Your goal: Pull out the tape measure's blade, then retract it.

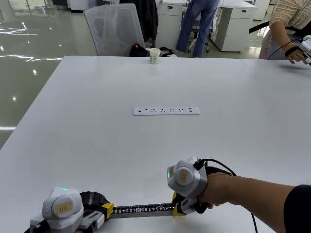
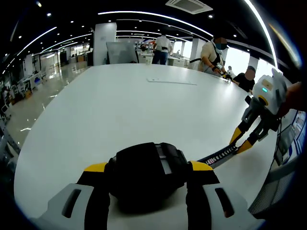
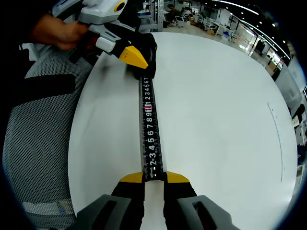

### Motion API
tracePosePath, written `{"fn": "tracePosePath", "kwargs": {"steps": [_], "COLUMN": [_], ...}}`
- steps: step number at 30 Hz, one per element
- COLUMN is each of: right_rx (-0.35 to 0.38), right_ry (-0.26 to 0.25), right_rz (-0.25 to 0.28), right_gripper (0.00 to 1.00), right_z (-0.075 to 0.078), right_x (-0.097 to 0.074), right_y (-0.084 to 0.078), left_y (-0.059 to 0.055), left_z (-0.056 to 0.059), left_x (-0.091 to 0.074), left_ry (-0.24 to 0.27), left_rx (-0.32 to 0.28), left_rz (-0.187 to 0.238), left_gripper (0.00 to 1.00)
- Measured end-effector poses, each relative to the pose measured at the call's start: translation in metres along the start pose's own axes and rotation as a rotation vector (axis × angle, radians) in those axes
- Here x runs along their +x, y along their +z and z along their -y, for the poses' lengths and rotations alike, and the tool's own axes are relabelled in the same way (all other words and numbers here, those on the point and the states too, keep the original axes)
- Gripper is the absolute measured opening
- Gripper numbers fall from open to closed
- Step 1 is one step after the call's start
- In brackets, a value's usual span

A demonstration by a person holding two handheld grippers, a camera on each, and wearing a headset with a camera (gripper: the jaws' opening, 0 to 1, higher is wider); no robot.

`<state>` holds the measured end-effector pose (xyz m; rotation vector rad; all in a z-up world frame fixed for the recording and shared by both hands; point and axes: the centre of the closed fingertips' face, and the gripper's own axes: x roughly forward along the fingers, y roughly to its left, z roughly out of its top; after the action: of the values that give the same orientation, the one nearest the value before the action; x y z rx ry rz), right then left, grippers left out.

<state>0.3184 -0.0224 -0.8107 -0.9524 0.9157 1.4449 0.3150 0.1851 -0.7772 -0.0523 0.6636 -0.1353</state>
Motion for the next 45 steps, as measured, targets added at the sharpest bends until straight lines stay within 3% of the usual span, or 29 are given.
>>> {"fn": "tracePosePath", "kwargs": {"steps": [45], "right_rx": [-0.016], "right_ry": [0.002], "right_rz": [0.016], "right_gripper": [0.11], "right_z": [0.001], "right_x": [0.010], "right_y": [0.021], "left_y": [-0.001], "left_z": [0.001], "left_x": [-0.001], "left_ry": [-0.015], "left_rx": [-0.012], "left_rz": [-0.015], "left_gripper": [0.59]}}
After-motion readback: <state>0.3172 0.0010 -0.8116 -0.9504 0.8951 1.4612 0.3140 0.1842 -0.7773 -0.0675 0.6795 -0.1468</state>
